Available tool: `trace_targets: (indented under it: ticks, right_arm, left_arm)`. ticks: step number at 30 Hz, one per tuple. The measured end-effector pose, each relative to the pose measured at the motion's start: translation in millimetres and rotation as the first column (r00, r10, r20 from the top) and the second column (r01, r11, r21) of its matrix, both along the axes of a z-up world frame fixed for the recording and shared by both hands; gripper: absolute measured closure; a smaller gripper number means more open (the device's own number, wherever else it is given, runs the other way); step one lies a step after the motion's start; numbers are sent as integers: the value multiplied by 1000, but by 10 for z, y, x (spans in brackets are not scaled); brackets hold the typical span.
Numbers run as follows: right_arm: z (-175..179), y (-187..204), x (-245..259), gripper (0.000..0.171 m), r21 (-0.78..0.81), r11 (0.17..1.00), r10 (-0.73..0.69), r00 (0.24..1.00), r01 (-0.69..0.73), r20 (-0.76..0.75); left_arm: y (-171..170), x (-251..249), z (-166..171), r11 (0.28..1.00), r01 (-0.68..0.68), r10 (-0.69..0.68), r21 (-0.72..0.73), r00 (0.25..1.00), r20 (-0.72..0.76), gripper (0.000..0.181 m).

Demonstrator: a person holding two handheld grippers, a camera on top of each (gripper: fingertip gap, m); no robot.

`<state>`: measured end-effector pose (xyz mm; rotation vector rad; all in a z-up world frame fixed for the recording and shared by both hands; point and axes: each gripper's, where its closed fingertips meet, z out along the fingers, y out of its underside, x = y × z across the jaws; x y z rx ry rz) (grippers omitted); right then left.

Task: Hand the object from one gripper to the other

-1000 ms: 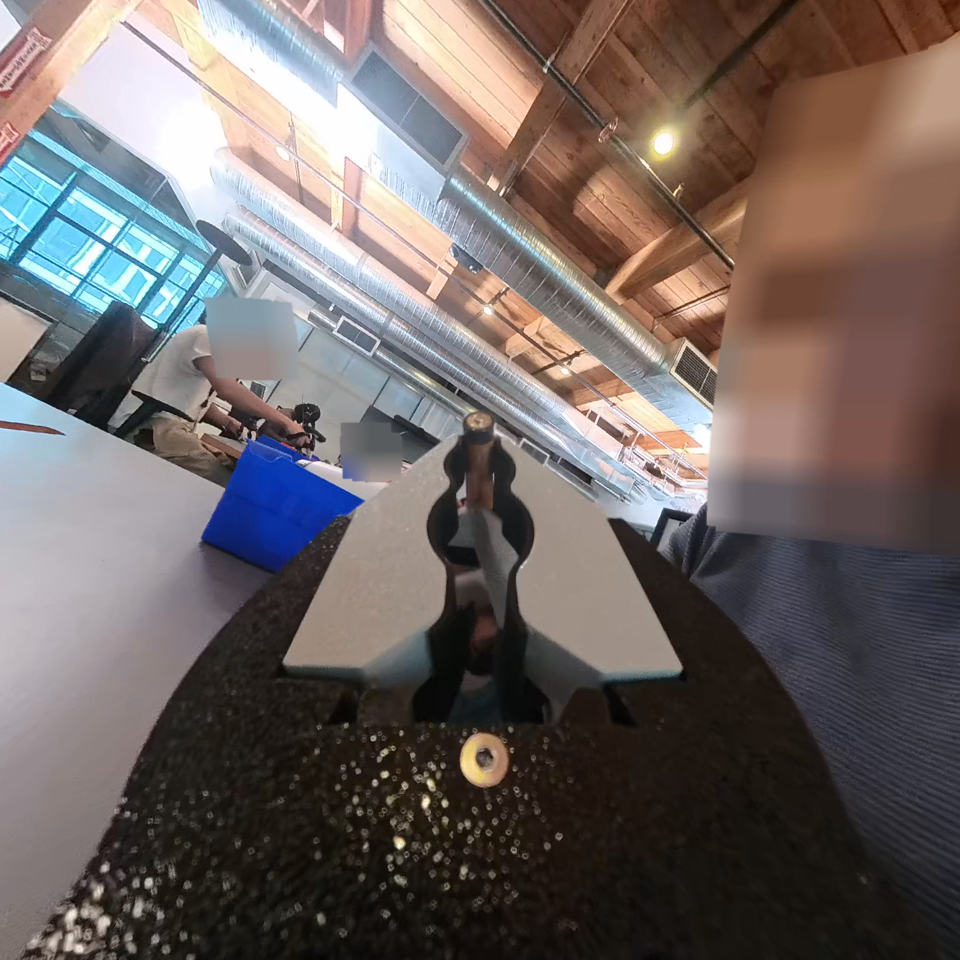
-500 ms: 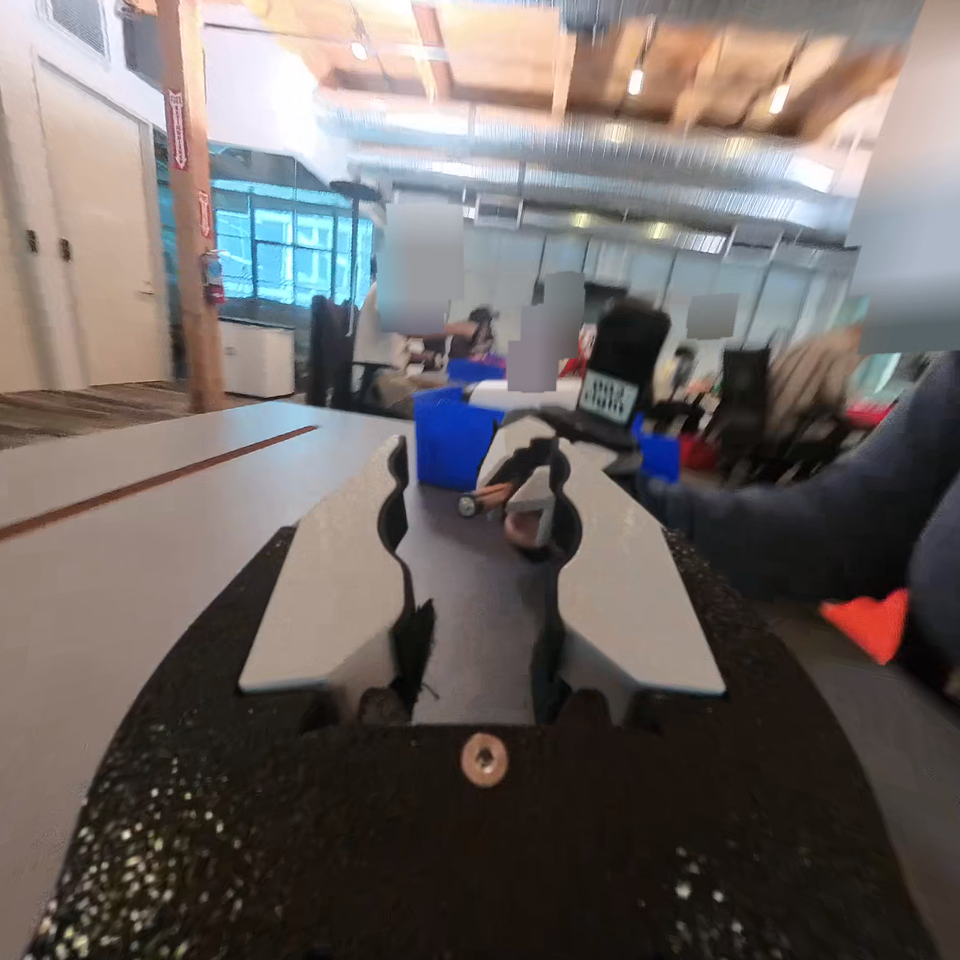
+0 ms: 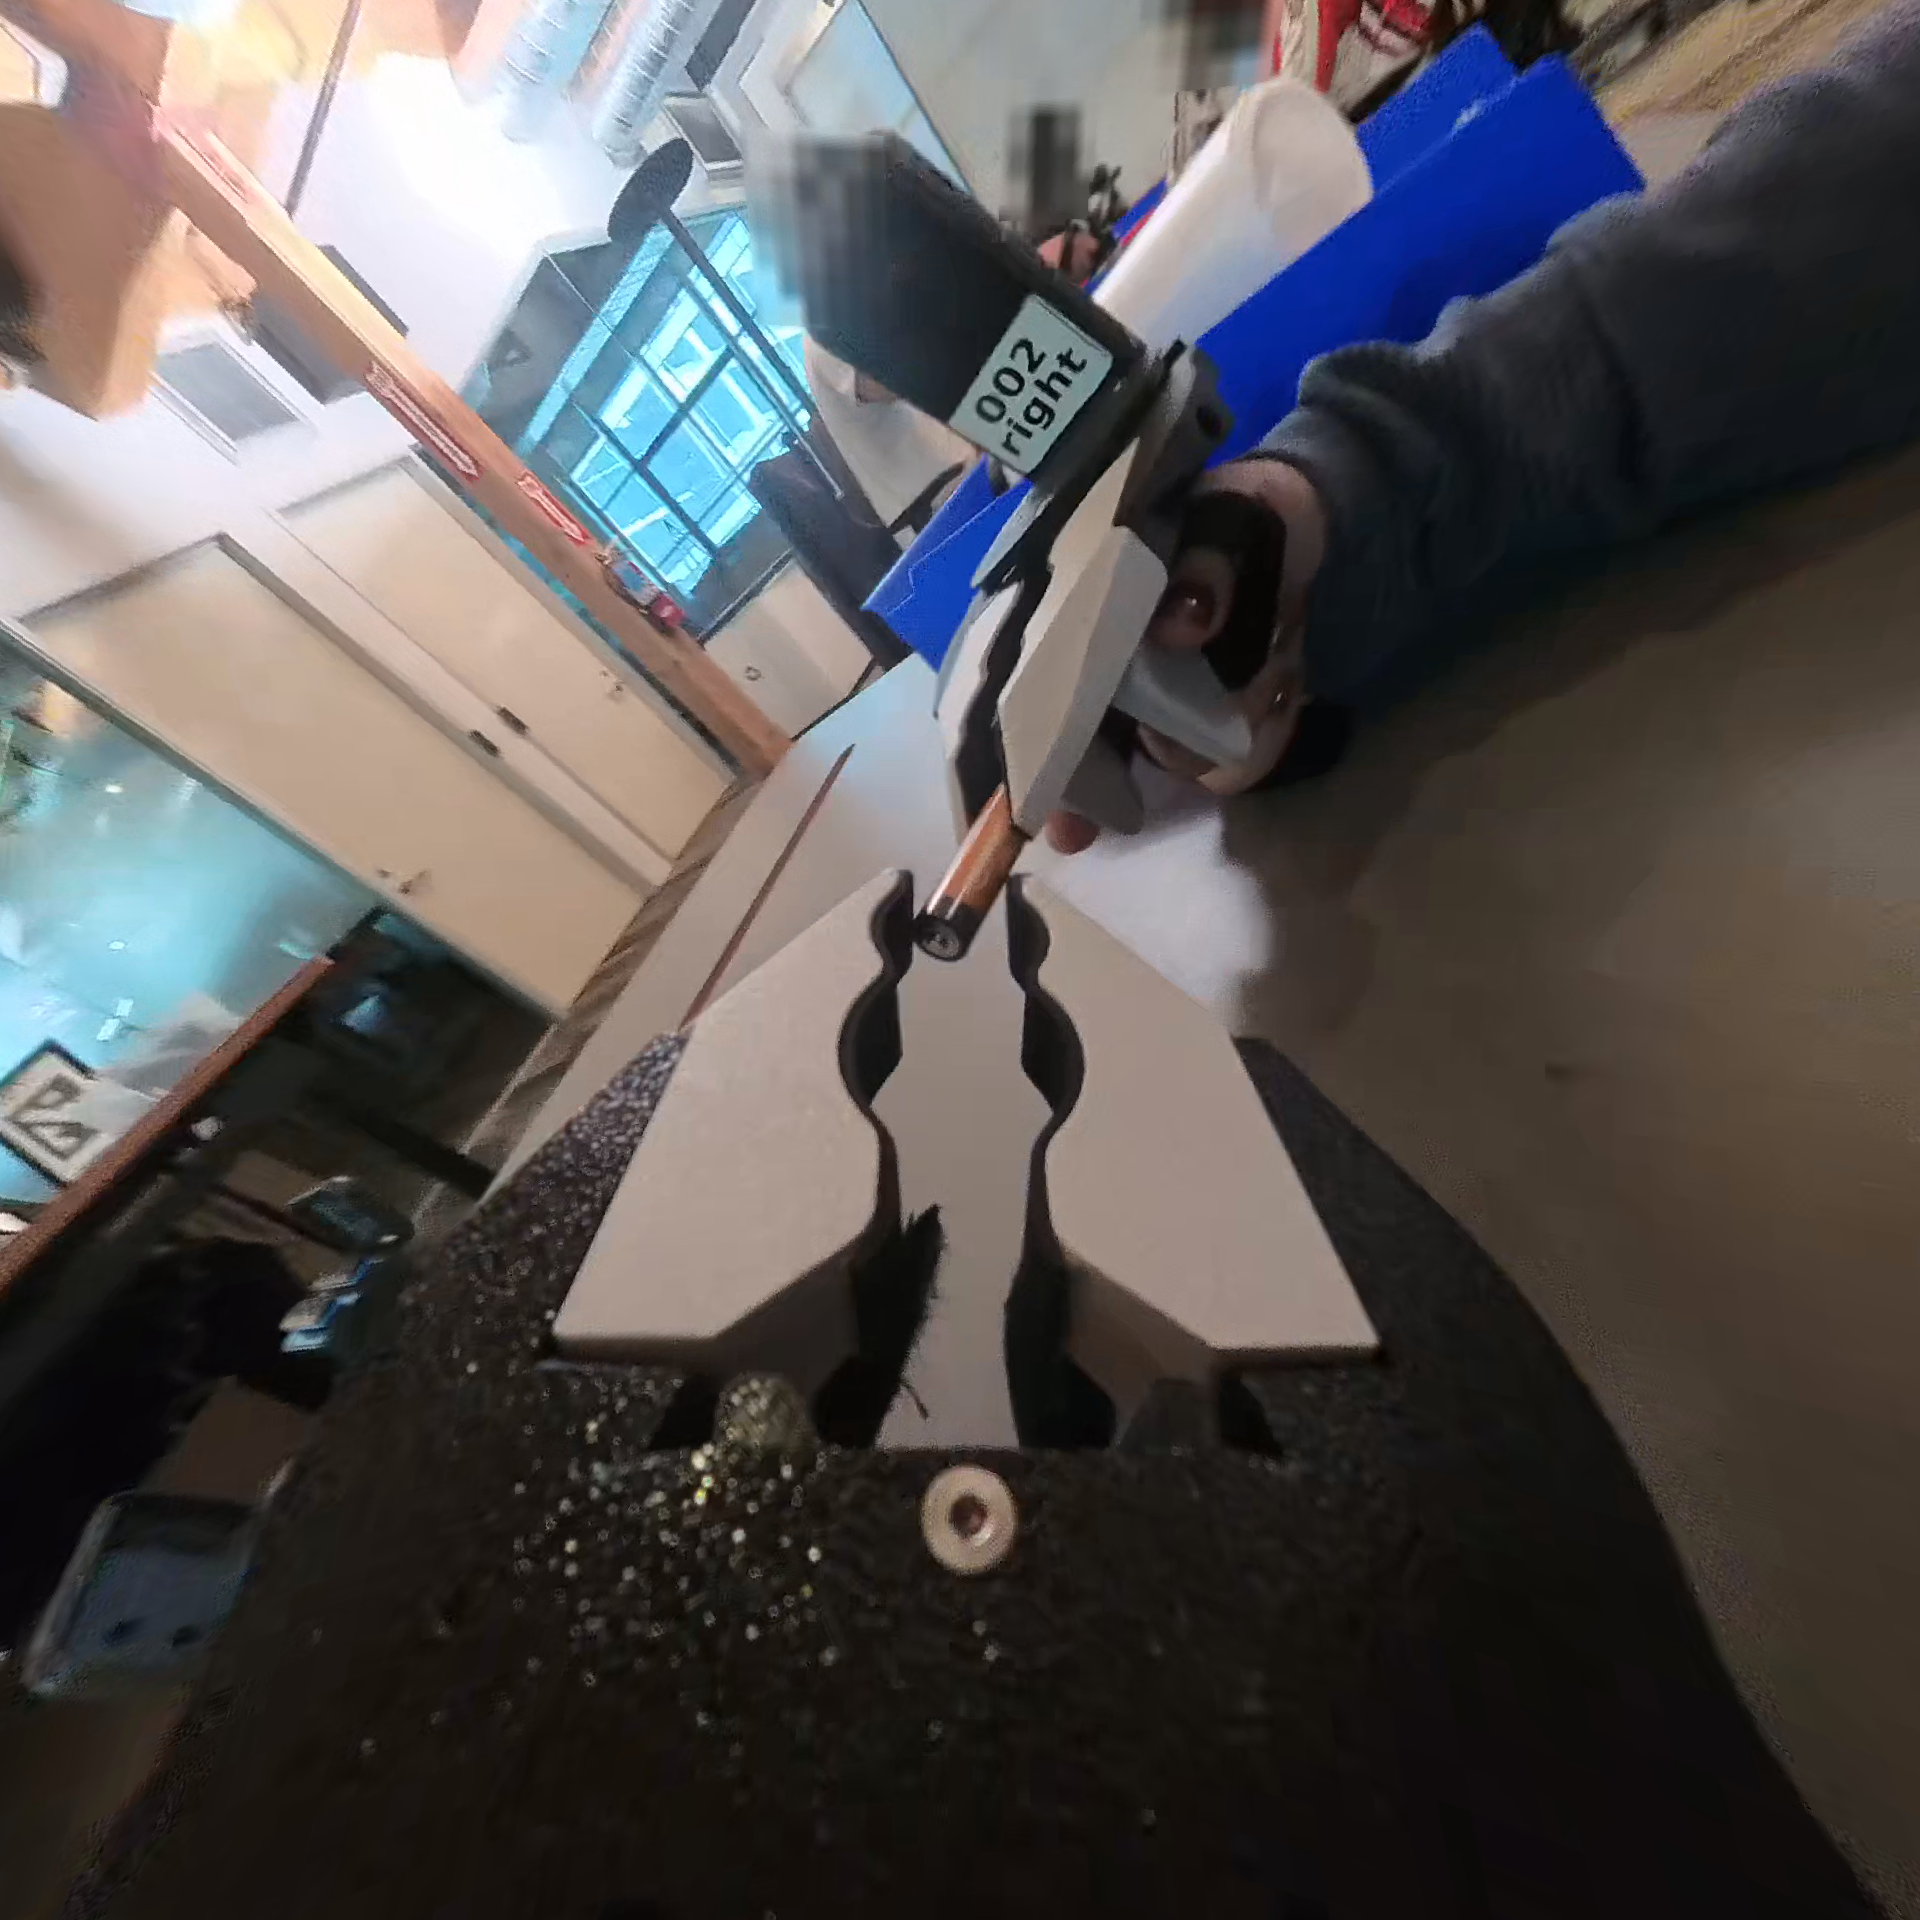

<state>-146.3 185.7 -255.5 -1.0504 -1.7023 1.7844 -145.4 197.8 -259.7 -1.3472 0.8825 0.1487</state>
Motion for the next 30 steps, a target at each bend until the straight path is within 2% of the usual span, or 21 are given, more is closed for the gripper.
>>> trace_targets:
  ticks: [2, 5, 7, 9, 11, 13, 16, 19, 22, 24, 27, 30]
  right_arm:
    - [-4, -1, 8, 163, -21, 1000, 12, 1000, -12, 14]
    - [-11, -9, 19, 163, -31, 999, 23, 999, -22, 26]
    - [-27, -24, 28, 163, -28, 999, 33, 999, -32, 39]
    - [-24, -1, 19, 162, -40, 999, 21, 999, -19, 42]
    - [-24, 72, -35, 159, -58, 998, -29, 998, 32, 53]
    - [24, 154, -73, 146, -72, 994, -85, 996, 86, 18]
    - [94, 223, -70, 139, -31, 990, -140, 988, 138, -67]
    - [97, 197, -51, 137, 99, 980, -158, 976, 173, -148]
    - [107, 63, -16, 137, 132, 984, -97, 980, 120, -173]
    - [123, -8, -2, 138, 109, 991, -56, 984, 75, -172]
    - [124, -29, -9, 144, 119, 990, -54, 982, 77, -184]
    - [194, -53, 20, 160, 86, 995, -36, 978, 55, -207]
  left_arm:
    - [1, 3, -4, 1000, -3, 3, 8, 1000, -15, 167]
    - [-7, 31, 13, 999, 5, -4, 33, 1000, -29, 162]
    - [-20, 56, -19, 999, 17, -15, 32, 998, -63, 167]
    - [-14, 61, -87, 1000, 24, -25, -9, 997, -79, 170]
    - [36, 15, -99, 997, -4, 2, -72, 1000, -26, 172]
    - [63, -10, -118, 990, -1, 8, -141, 999, 52, 173]
    - [58, -16, -81, 974, 69, -21, -217, 976, 216, 173]
    - [-15, 22, 16, 932, 237, -103, -274, 898, 428, 173]
    - [-111, 29, 185, 883, 402, -178, -241, 763, 622, 173]
    - [-132, 51, 180, 852, 455, -190, -260, 731, 655, 174]
    - [-143, 119, 124, 824, 479, -195, -302, 740, 644, 173]
    - [-141, 136, 106, 822, 476, -192, -312, 749, 635, 173]
